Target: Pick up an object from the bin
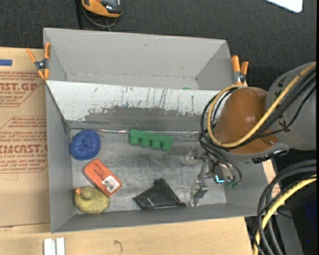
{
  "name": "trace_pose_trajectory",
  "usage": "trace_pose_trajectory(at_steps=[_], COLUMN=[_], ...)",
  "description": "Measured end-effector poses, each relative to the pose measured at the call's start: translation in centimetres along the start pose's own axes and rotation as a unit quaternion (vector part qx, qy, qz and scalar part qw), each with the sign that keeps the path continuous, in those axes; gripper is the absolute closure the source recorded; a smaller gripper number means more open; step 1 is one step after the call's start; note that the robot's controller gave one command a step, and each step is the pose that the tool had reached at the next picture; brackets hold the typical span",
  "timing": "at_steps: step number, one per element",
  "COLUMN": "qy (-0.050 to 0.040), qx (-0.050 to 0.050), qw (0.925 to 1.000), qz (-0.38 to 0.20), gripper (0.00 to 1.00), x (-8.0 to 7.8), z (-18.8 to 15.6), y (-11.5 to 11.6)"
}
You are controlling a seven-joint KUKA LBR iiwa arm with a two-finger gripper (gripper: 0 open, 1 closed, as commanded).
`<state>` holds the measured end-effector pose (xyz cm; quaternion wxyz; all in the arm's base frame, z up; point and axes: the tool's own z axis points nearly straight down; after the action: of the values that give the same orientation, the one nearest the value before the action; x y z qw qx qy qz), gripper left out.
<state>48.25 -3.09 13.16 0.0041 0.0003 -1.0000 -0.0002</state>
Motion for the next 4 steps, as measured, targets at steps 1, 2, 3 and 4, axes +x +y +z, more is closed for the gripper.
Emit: trace_pose_trajectory(at_steps=[1,2,3,4], qy=[-0.0038,-0.0046,-0.0034,-0.0035], qx=[0.000,0.001,0.000,0.000], qw=[1.0000,0.9996,0.9991,0.9952], qz=[0.000,-0.027,-0.043,-0.098], gripper=[0.00,0.00,0.00,0.00], x=[-0.2,-0.2,-0.1,0.2], z=[-0.4,1.5,2.4,2.9], y=[0.0,3.7,8.4,10.7])
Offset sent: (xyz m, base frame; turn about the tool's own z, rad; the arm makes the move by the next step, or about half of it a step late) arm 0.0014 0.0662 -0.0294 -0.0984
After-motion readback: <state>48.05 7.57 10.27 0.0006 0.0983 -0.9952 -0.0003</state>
